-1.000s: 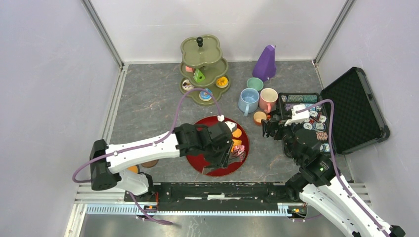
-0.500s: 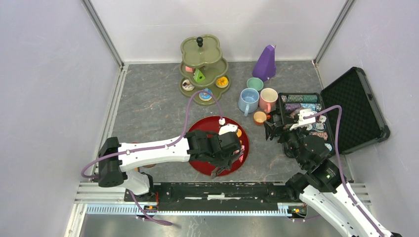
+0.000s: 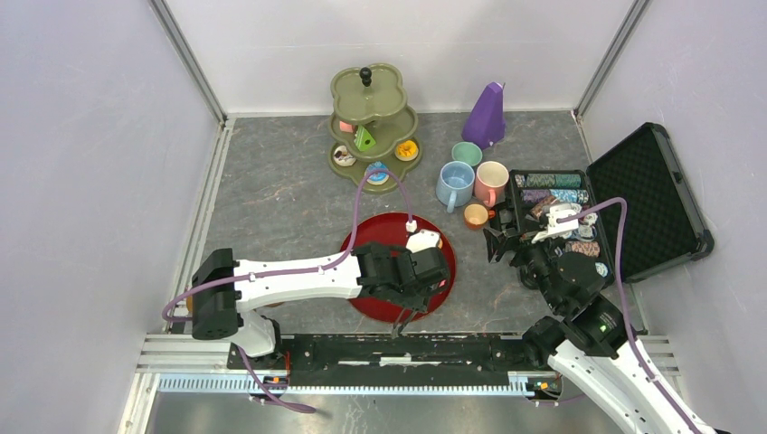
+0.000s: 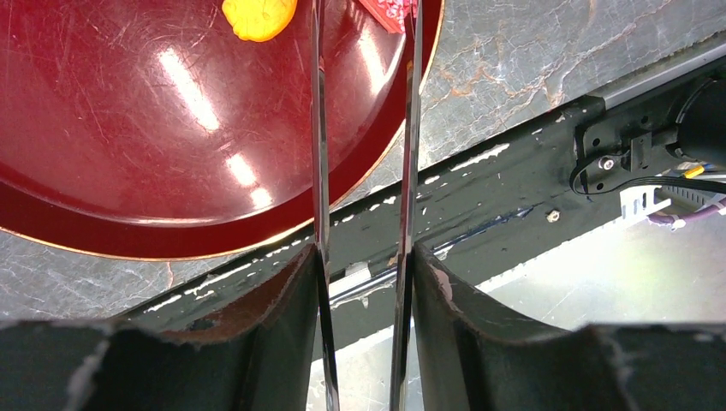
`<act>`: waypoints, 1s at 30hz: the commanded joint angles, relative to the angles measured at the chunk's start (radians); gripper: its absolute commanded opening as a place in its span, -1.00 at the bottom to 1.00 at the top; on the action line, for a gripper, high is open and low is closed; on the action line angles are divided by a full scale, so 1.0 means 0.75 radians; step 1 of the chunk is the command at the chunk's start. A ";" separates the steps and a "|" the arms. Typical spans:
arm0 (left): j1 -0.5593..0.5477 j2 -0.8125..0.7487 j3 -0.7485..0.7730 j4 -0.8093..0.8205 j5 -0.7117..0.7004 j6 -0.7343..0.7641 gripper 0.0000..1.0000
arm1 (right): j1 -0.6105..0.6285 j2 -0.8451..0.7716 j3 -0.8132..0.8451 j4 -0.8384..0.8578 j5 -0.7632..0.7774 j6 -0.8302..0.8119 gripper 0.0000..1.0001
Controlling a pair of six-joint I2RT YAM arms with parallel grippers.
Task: Serve the afternoon tea
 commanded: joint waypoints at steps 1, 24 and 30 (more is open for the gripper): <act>-0.012 -0.010 0.044 0.047 -0.061 -0.059 0.00 | 0.004 -0.010 -0.014 0.001 -0.015 0.020 0.96; -0.044 0.099 0.085 0.015 -0.221 -0.049 0.05 | 0.003 -0.016 -0.018 -0.012 -0.026 0.033 0.96; -0.043 0.107 0.081 0.014 -0.253 -0.024 0.02 | 0.004 -0.007 -0.009 -0.015 -0.018 0.030 0.96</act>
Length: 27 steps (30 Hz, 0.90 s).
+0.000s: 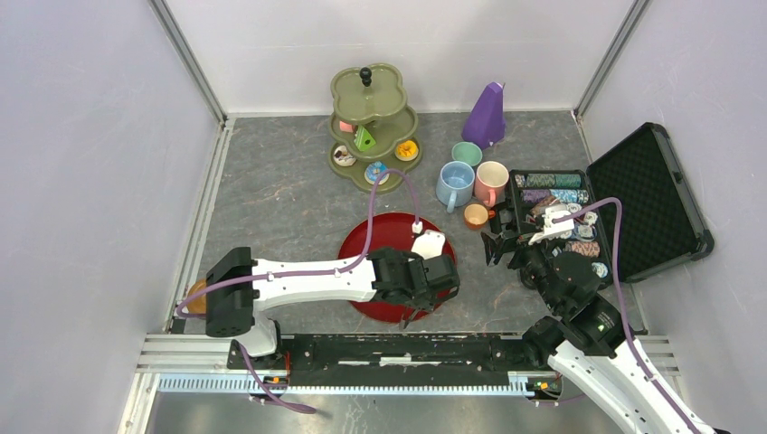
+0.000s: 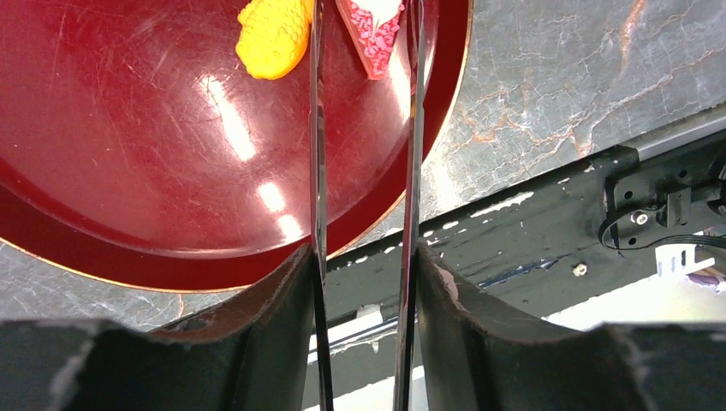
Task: Serve the afternoon tea
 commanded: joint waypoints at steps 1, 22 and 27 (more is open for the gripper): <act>-0.006 0.008 0.049 -0.006 -0.108 0.010 0.00 | 0.003 -0.001 0.019 0.013 0.006 0.009 0.96; 0.020 -0.205 0.158 -0.111 -0.230 0.301 -0.39 | 0.003 0.128 0.030 0.070 0.085 -0.021 0.96; 0.219 -0.208 0.270 -0.069 -0.219 0.490 -0.39 | 0.003 0.195 0.059 0.119 0.153 -0.053 0.96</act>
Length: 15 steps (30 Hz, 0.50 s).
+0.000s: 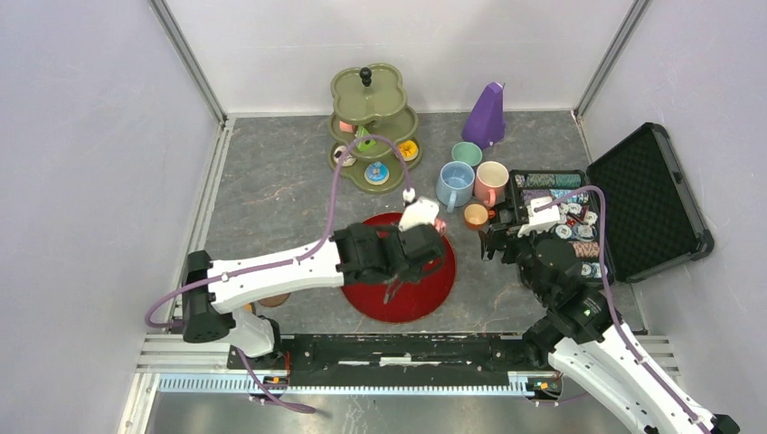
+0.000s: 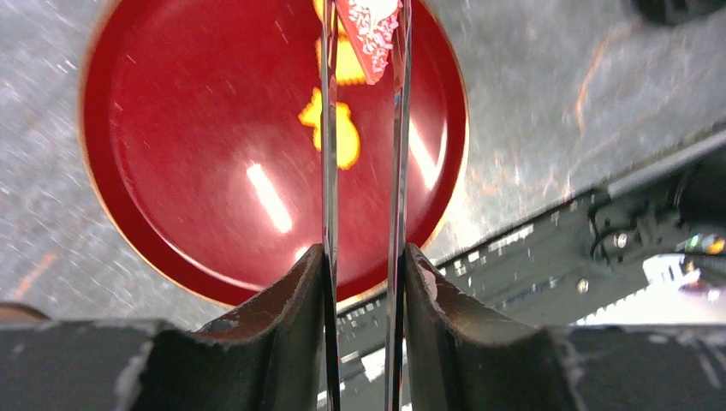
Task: Serve the afternoon tea
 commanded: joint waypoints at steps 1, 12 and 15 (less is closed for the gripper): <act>0.217 -0.019 0.155 0.065 -0.027 0.251 -0.39 | 0.004 0.054 0.062 0.111 0.098 -0.040 0.96; 0.563 0.412 0.716 0.120 -0.007 0.512 -0.42 | 0.004 0.130 0.162 0.131 0.160 -0.077 0.96; 0.590 0.541 0.866 0.117 -0.065 0.557 -0.42 | 0.004 0.130 0.174 0.125 0.169 -0.078 0.96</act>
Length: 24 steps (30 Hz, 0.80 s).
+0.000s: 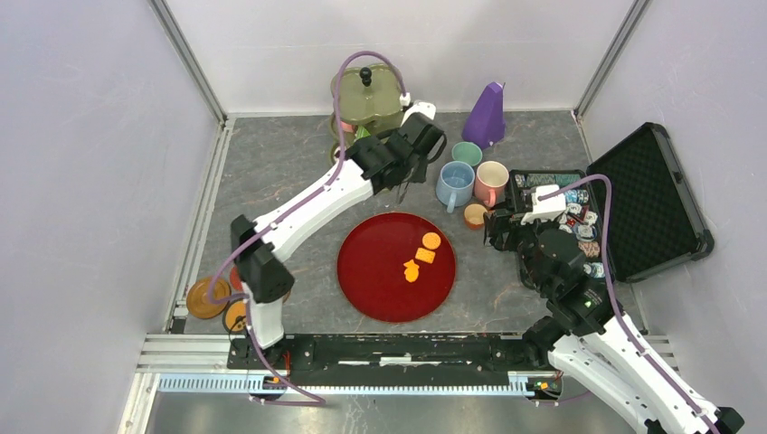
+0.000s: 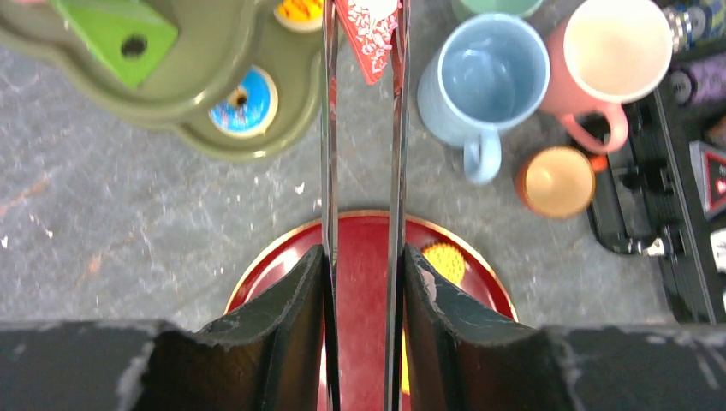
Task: Serve the afternoon tea
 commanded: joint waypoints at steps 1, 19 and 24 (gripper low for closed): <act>0.039 0.164 0.242 0.044 -0.091 0.158 -0.42 | 0.004 0.003 0.070 0.054 0.046 -0.024 0.96; 0.166 0.388 0.487 0.009 -0.215 0.372 -0.31 | 0.004 -0.035 0.051 0.028 0.044 -0.018 0.96; 0.174 0.411 0.498 0.003 -0.249 0.407 -0.22 | 0.003 -0.057 0.048 0.011 0.043 -0.008 0.96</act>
